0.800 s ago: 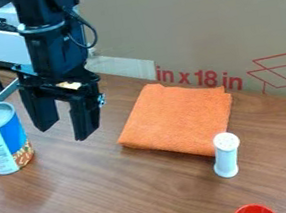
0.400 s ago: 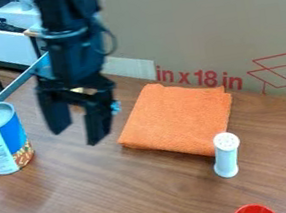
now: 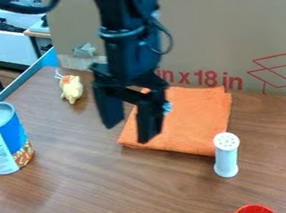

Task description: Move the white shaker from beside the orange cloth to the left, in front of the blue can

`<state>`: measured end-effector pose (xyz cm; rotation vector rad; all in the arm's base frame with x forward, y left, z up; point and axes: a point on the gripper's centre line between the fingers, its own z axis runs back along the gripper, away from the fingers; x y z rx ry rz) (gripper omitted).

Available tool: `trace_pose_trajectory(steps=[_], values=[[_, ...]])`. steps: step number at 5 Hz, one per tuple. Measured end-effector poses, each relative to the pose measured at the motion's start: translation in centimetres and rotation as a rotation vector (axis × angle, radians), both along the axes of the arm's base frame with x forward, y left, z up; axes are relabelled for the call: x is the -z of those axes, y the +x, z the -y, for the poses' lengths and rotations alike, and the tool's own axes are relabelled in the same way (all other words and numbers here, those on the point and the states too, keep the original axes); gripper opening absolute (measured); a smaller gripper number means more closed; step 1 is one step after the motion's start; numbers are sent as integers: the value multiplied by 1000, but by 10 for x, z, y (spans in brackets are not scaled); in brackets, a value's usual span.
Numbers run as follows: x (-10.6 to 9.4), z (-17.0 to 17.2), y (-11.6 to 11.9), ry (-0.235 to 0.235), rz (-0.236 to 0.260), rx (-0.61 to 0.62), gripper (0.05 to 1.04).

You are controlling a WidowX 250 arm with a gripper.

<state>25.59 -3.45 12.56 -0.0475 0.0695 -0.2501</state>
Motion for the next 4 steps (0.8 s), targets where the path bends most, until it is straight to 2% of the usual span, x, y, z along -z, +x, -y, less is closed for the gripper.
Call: trace_pose_trajectory(steps=[1,2,3,4], values=[[12,18,16,-12,-4,52,1000],[24,35,26,6,-21,103,1000],[37,50,38,61,-35,115,1000],[45,58,46,69,-47,123,1000]])
